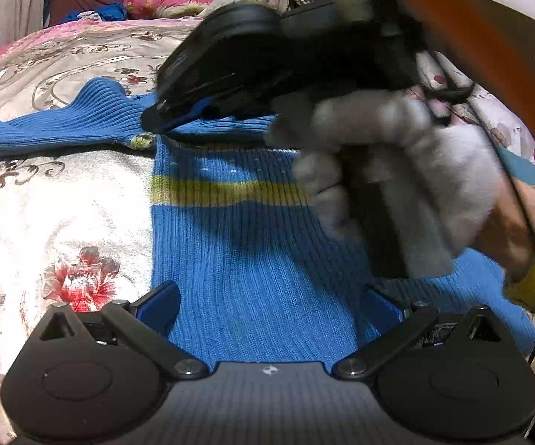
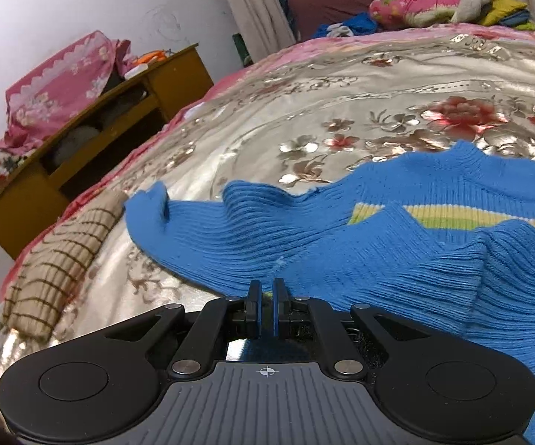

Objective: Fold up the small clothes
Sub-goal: 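Carry the sleeve across the sweater body with the right gripper and release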

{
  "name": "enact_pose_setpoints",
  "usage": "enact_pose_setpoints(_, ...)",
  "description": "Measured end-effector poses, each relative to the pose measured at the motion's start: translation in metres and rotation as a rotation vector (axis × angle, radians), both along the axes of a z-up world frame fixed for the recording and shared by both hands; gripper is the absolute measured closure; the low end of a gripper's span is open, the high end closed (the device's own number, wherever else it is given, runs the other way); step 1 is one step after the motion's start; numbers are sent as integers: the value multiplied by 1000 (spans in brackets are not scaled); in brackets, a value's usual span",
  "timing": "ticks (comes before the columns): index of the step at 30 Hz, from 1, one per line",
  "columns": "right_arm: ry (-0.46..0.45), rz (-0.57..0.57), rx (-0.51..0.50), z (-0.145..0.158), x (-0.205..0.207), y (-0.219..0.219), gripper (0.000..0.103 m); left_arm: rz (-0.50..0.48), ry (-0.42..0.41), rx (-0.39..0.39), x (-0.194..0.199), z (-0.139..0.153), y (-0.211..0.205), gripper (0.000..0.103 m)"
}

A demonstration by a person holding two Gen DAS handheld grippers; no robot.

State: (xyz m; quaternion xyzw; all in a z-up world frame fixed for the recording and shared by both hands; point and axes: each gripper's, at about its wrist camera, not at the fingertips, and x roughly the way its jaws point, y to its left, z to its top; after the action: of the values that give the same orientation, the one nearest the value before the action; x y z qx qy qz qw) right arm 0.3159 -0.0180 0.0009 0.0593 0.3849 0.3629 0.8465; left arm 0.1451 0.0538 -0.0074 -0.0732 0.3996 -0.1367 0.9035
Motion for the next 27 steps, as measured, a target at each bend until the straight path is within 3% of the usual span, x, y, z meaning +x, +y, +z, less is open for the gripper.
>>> enact_pose_setpoints(2, 7, -6, 27, 6, -1, -9, 91, 3, 2, -12, 0, 1, 2, 0)
enact_pose_setpoints(7, -29, -14, 40, 30, -15, -48, 91, 12, -2, -25, 3, 4, 9, 0)
enact_pose_setpoints(15, -59, -181, -23, 40, -1, -92, 91, 129, -91, 41, 20, 25, 35, 0)
enact_pose_setpoints(20, -86, -203, -31, 45, 4, -95, 91, 256, -123, 83, 43, 32, 54, 0)
enact_pose_setpoints(24, -58, -121, -96, 52, 26, -71, 87, 206, -95, 57, 43, 20, 43, 0)
enact_pose_setpoints(27, -88, -49, -170, 50, 44, -42, 83, 156, -60, 43, 36, 10, 35, 0)
